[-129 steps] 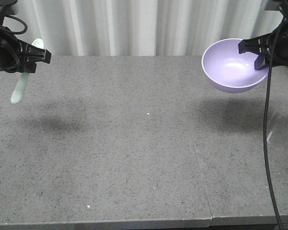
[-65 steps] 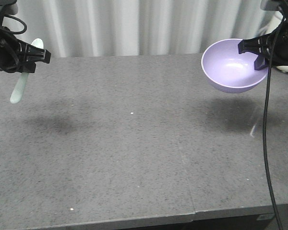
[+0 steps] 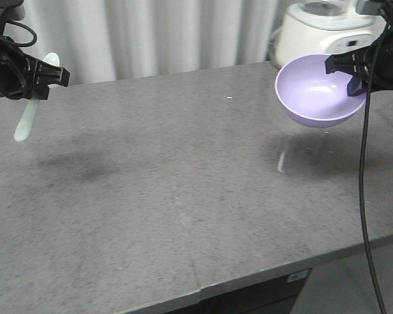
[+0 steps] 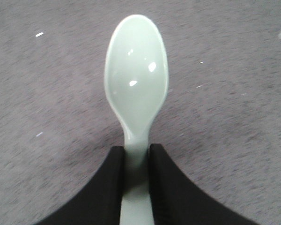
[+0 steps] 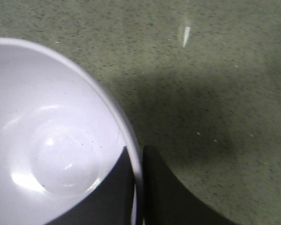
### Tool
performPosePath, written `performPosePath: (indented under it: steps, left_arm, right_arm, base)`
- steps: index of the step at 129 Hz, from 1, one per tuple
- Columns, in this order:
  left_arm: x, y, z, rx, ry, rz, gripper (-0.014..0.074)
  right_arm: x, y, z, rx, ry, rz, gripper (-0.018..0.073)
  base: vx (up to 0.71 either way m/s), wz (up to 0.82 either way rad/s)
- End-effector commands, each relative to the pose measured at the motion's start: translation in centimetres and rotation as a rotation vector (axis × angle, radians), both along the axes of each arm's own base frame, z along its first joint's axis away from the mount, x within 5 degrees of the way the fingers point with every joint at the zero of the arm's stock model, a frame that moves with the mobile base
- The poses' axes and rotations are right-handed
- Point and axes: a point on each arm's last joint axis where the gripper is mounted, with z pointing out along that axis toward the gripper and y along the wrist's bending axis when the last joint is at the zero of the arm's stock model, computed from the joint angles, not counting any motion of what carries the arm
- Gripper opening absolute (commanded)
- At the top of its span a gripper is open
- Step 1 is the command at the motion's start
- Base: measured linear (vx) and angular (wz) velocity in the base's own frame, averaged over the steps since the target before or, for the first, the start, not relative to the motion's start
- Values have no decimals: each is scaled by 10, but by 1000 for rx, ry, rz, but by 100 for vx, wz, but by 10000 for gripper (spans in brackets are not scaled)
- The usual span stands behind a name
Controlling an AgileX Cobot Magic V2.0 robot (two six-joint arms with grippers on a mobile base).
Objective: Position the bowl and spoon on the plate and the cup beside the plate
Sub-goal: 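Drive the base to the counter with the blue plate and cup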
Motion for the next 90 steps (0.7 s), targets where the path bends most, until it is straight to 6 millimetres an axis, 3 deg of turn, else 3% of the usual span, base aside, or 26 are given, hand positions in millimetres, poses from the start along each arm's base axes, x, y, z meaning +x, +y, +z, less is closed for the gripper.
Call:
performPosePath:
  steps: [1, 90]
  left_arm:
    - [-9, -1, 27, -24, -120, -5, -8]
    - [-9, -1, 27, -24, -120, -5, -8]
  right_arm:
    - [-10, -2, 31, -1, -127, -5, -3]
    - [-10, -2, 31, -1, -127, -5, -3]
  base:
    - [3, -46]
    - [2, -50]
